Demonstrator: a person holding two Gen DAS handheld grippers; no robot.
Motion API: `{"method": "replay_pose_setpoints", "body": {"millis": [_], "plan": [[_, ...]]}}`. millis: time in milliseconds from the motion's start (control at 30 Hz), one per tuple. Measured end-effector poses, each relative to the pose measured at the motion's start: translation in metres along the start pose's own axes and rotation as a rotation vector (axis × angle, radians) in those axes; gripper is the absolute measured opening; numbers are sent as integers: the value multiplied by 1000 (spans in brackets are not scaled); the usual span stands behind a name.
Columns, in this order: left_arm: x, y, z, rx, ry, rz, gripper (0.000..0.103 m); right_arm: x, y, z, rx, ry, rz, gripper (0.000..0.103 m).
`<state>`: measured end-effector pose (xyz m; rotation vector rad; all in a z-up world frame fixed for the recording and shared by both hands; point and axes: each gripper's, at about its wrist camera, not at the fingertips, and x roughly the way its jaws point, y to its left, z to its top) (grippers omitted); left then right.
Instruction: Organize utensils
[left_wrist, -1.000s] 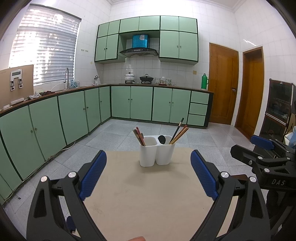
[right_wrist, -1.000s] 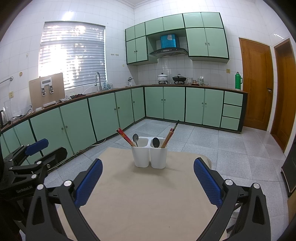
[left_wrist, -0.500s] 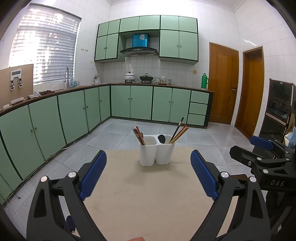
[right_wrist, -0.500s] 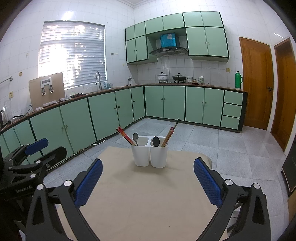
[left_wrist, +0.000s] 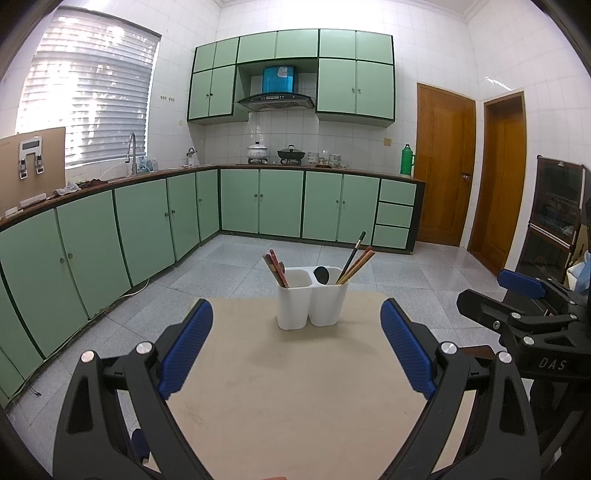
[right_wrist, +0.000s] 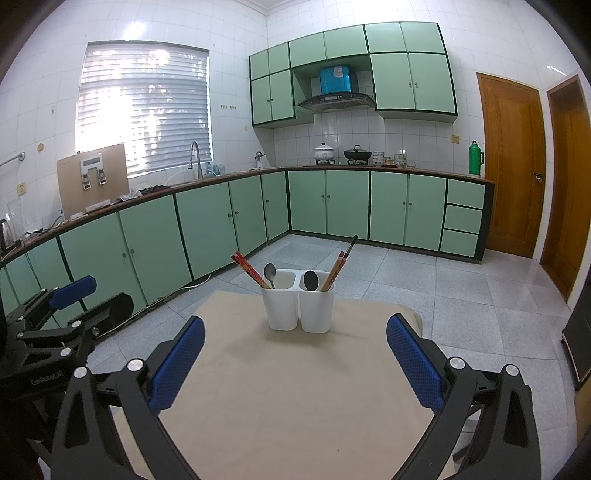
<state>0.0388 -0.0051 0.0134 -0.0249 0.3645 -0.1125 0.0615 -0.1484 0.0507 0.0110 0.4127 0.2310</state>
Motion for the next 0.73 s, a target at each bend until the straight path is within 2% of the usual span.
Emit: {"method": "replay_pose_setpoints", "body": {"millis": [733], "plan": [[0, 1, 1, -10, 8, 2, 89, 4, -1, -10, 1, 11, 0, 97]]}}
